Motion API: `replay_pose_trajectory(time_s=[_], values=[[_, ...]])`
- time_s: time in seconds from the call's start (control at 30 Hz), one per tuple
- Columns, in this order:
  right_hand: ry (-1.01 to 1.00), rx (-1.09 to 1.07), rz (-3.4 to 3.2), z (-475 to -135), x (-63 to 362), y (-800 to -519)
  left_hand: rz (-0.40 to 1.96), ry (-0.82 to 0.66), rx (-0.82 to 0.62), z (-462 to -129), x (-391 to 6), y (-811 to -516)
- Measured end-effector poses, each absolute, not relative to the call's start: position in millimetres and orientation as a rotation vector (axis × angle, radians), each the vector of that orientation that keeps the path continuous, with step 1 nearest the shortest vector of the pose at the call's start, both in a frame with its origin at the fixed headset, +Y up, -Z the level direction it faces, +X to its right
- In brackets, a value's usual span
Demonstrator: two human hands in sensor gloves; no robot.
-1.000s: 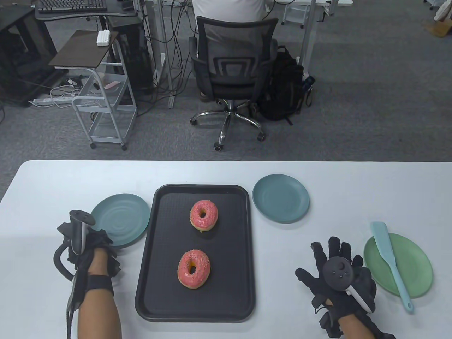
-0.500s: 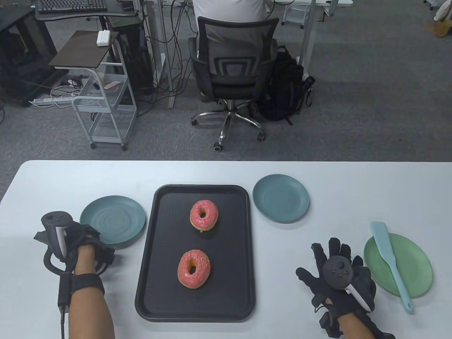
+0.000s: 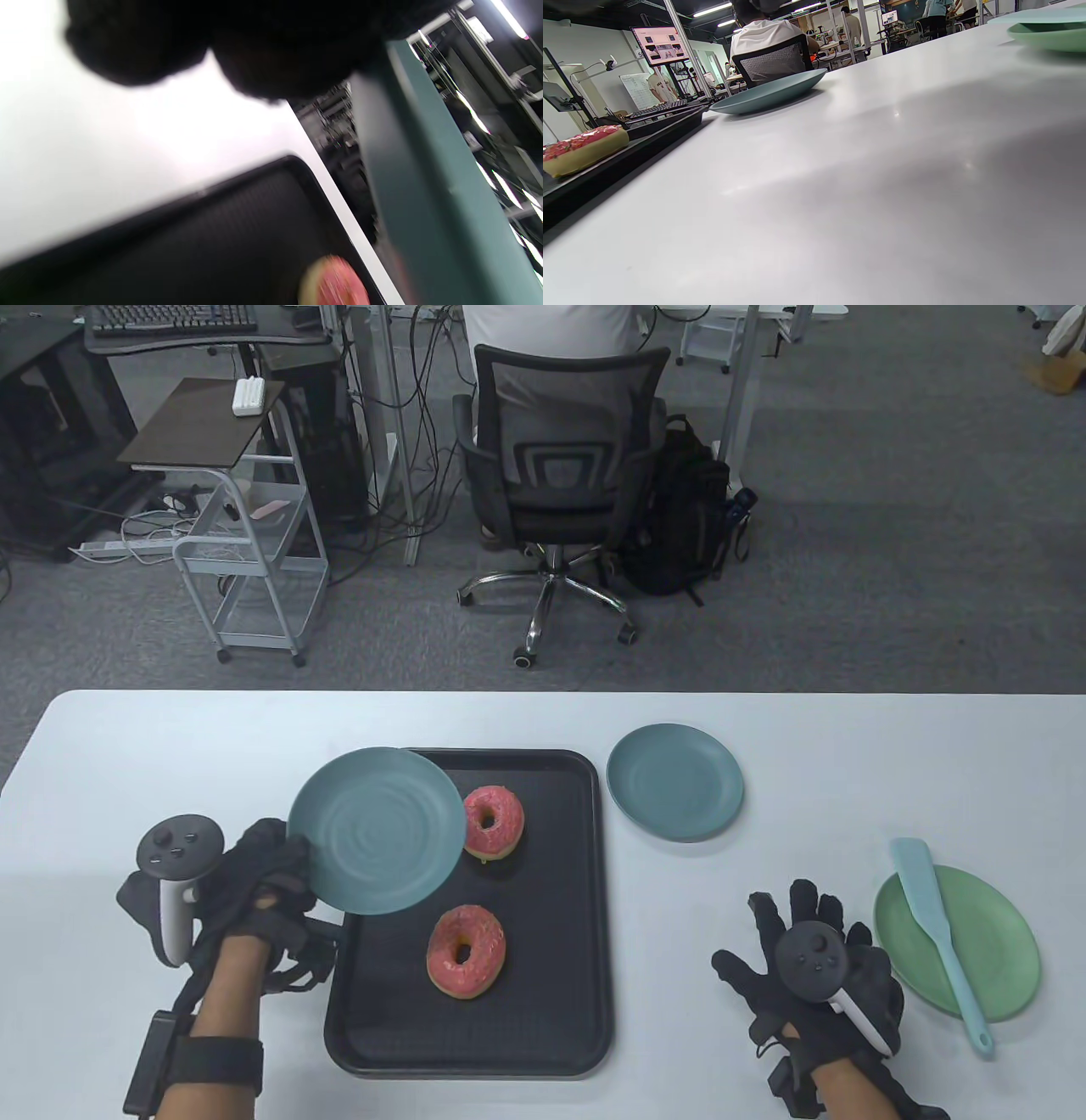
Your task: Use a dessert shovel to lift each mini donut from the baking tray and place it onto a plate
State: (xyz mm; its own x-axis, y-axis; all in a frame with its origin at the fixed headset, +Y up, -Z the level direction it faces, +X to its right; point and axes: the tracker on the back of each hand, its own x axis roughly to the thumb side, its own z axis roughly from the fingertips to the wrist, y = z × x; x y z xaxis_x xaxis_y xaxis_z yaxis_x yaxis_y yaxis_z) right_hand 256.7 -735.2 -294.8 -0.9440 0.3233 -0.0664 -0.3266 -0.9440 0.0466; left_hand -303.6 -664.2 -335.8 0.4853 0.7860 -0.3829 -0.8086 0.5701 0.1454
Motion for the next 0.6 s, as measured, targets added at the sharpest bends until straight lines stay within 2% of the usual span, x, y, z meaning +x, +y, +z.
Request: replay_pose_trajectory(time_s=[0.23, 0.33, 0.43, 0.6], values=[[0.081, -0.085, 2.83, -293.2, 255.3, -735.4, 0.966, 0.278, -0.123, -310.5, -239.2, -676.9], [0.081, -0.081, 2.831, -292.6, 254.7, -735.8, 1.018, 0.244, -0.151, -302.7, -217.9, -694.7], [0.081, -0.078, 2.831, -292.3, 254.3, -736.2, 1.029, 0.232, -0.19, -301.6, -208.1, -708.7], [0.079, -0.071, 2.831, -291.8, 253.0, -736.5, 0.981, 0.228, -0.188, -301.9, -204.0, -714.2]])
